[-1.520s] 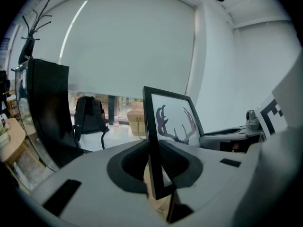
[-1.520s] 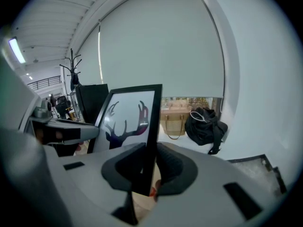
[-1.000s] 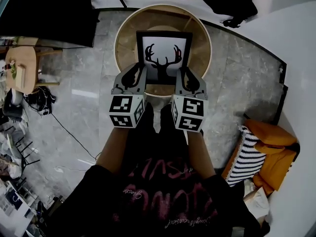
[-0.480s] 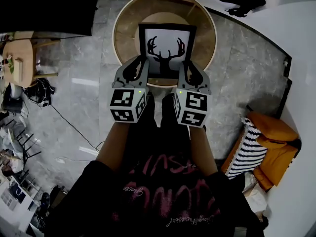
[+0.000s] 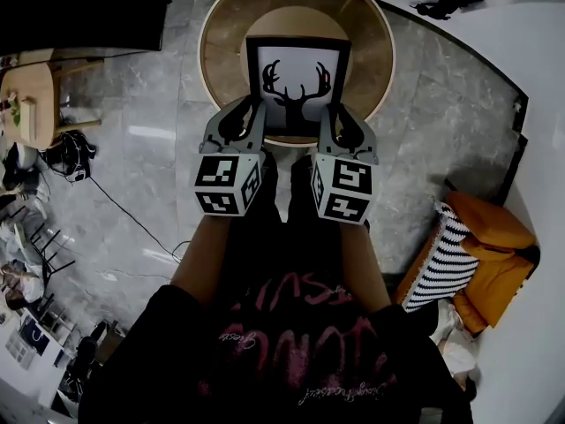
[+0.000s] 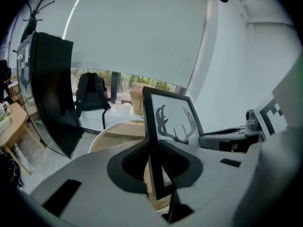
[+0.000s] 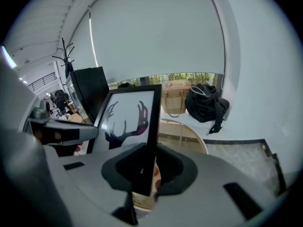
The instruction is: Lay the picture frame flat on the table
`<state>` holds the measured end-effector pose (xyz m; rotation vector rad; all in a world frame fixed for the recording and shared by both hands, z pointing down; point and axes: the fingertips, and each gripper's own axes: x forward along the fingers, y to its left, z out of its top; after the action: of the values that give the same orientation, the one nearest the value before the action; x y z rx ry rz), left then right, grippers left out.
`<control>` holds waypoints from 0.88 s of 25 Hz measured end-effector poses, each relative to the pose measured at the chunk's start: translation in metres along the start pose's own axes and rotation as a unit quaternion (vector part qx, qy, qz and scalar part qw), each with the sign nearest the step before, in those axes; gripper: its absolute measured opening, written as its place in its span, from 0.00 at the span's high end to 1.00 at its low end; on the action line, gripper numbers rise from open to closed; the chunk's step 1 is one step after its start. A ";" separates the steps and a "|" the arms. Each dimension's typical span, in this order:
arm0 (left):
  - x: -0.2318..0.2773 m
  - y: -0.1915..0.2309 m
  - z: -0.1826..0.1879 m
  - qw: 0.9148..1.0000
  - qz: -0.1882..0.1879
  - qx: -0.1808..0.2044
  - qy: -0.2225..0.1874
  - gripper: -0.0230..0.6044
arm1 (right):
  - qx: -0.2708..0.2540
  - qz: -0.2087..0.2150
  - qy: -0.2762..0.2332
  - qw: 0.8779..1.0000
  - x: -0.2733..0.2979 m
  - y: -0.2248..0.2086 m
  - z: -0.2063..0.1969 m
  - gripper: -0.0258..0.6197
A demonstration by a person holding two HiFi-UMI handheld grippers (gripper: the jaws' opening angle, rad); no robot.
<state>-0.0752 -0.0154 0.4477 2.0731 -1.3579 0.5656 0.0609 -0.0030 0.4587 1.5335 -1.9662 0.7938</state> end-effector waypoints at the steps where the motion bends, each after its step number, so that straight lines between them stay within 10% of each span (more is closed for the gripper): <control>1: 0.001 0.001 -0.002 1.000 0.000 -0.001 0.002 0.85 | 0.000 0.001 0.002 1.000 0.002 0.000 -0.002 0.84; 22: 0.013 0.009 -0.063 0.998 0.005 -0.024 0.049 0.85 | 0.012 0.004 0.052 0.999 0.021 0.003 -0.060 0.84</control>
<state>-0.0801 0.0155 0.5046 1.9755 -1.3130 0.6252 0.0563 0.0268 0.5148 1.4693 -1.8938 0.8859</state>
